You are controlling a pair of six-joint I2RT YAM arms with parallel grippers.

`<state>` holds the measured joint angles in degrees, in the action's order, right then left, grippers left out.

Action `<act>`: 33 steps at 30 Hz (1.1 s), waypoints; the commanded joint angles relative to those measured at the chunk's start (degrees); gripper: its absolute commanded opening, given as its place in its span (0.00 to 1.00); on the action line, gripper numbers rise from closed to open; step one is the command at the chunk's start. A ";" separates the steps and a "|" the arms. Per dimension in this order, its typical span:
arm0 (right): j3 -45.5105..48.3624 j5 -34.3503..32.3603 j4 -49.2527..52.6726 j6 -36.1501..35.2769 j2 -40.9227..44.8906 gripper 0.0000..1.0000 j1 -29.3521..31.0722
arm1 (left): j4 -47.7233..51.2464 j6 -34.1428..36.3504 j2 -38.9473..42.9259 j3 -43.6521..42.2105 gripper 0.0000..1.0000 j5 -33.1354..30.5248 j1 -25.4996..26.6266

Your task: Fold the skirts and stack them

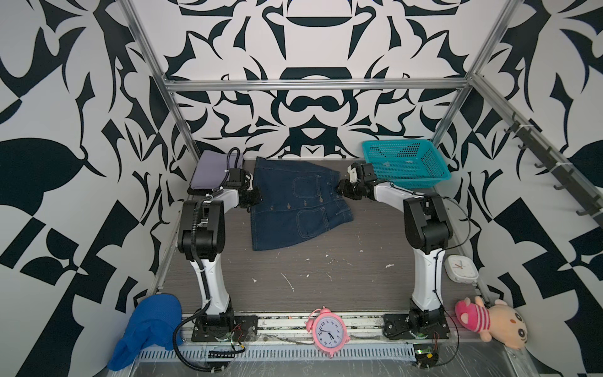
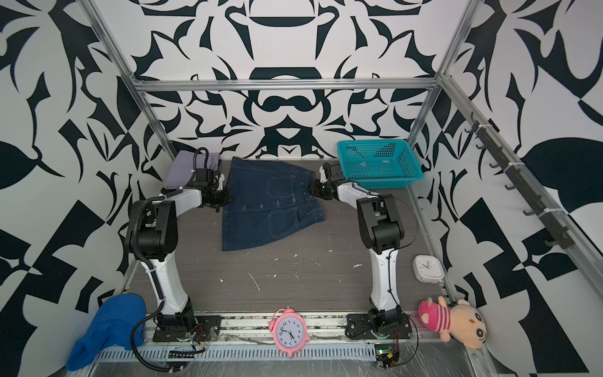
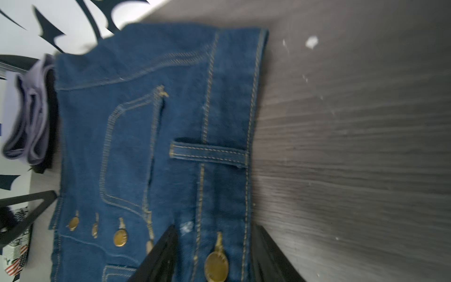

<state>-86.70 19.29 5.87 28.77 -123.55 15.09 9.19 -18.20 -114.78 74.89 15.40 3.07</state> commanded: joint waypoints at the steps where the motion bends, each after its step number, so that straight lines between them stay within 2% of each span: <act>1: -4.35 1.65 0.86 0.89 -0.90 0.54 -0.15 | 0.92 -0.70 1.08 0.80 0.00 -0.23 -0.17; 4: -4.80 3.21 -0.21 1.83 -2.12 0.54 -0.15 | 0.53 -0.52 3.03 -0.02 0.00 -1.08 -0.42; 6: -4.87 4.33 -1.11 2.53 -2.57 0.50 -0.15 | 0.18 -0.59 4.44 -0.76 0.00 -1.50 -0.72; 8: -4.89 5.44 -2.00 2.89 -2.98 0.39 -0.15 | -0.64 -0.94 5.78 -1.78 0.00 -1.46 -1.24; 10: -5.19 6.27 -2.27 3.25 -3.28 0.21 -0.24 | -1.80 -1.52 6.73 -2.96 0.00 -1.47 -1.78; 12: -4.83 6.67 -2.91 3.73 -2.93 0.09 -0.22 | -1.29 -1.88 7.10 -3.14 0.00 -1.50 -2.28; 14: -3.97 6.73 -3.45 4.01 -1.71 0.03 -0.32 | -1.99 -2.02 7.64 -3.75 0.00 -1.51 -2.57; 15: -3.40 6.65 -3.72 4.14 -0.79 0.00 -0.32 | -2.20 -2.18 7.60 -3.87 0.09 -1.48 -2.60; 16: -2.78 6.56 -3.83 4.23 0.20 0.00 -0.31 | -1.70 -2.44 6.99 -3.37 0.34 -1.59 -2.63; 17: -2.27 6.41 -3.97 4.27 1.20 0.00 -0.30 | -0.49 -2.38 6.18 -2.38 0.37 -0.88 -2.59; 18: -1.56 6.13 -3.70 4.27 2.34 0.00 -0.28 | 0.70 -1.99 5.08 -1.19 0.34 0.67 -2.63; 21: 0.68 5.16 -2.52 4.53 5.20 0.00 -0.57 | 2.58 -2.80 2.84 0.34 0.50 2.64 -2.09; 24: 3.86 5.09 -1.01 4.23 7.65 0.00 -0.68 | 3.59 -3.28 2.46 -0.86 0.52 1.98 -0.80; 25: 5.41 5.09 -0.86 4.01 8.72 0.00 -0.67 | 3.55 -4.20 2.38 -1.67 0.49 2.47 -0.53; 28: 10.88 4.55 -0.17 3.16 12.36 0.00 -0.47 | 2.43 -8.15 2.10 -5.02 0.25 9.65 0.49; 31: 16.26 3.17 1.33 1.64 16.28 0.00 0.06 | 2.63 -9.12 3.77 -9.95 0.02 10.32 3.53; 33: 19.43 1.18 2.83 0.34 19.31 0.00 0.45 | 3.05 -9.59 6.55 -14.06 0.00 9.95 4.69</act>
<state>-70.17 22.87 5.67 31.66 -108.73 14.87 8.91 -25.80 -111.59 65.08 23.46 5.91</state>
